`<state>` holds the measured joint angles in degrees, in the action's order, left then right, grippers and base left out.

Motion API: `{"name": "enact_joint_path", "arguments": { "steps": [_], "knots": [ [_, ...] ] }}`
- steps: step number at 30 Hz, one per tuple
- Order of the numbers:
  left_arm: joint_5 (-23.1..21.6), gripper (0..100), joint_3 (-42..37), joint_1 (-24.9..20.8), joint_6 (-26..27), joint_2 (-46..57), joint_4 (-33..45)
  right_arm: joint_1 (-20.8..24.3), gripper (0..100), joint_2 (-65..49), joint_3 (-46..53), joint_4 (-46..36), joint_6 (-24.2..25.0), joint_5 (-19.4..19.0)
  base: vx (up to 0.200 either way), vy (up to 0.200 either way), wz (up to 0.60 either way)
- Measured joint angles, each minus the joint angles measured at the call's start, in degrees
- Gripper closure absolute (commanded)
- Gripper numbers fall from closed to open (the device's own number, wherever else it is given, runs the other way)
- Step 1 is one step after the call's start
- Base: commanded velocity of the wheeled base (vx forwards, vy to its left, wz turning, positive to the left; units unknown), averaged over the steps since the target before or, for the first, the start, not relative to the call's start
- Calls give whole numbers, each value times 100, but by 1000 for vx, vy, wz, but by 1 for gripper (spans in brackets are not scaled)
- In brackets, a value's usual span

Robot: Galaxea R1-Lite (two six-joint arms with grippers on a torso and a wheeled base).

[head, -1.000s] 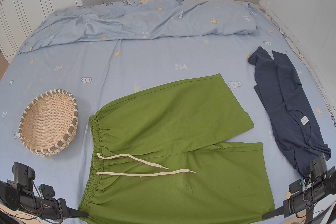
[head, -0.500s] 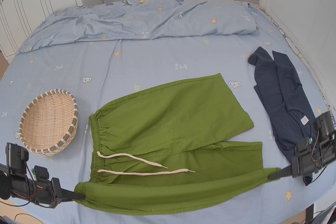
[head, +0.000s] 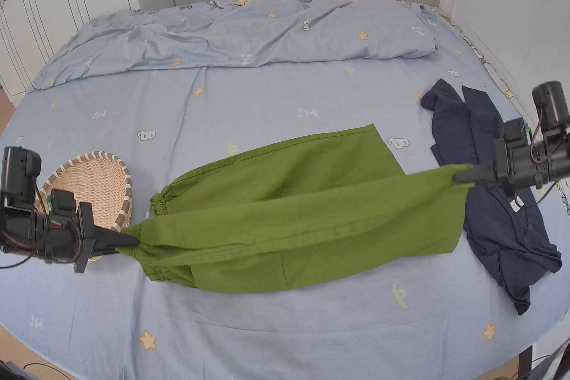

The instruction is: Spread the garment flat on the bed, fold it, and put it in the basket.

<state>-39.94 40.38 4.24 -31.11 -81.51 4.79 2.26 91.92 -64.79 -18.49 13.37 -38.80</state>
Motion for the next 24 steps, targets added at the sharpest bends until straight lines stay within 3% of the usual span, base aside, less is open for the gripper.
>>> {"name": "enact_joint_path", "arguments": {
  "steps": [11,24],
  "knots": [
    [-106,100,1734,156,-28,-1139,423,113,100,1236,-2302,-206,226,27,0,0,0],
    [-194,100,2252,363,-6,-2003,547,289,100,2382,-4146,-490,279,77,0,0,0]
  ]
}}
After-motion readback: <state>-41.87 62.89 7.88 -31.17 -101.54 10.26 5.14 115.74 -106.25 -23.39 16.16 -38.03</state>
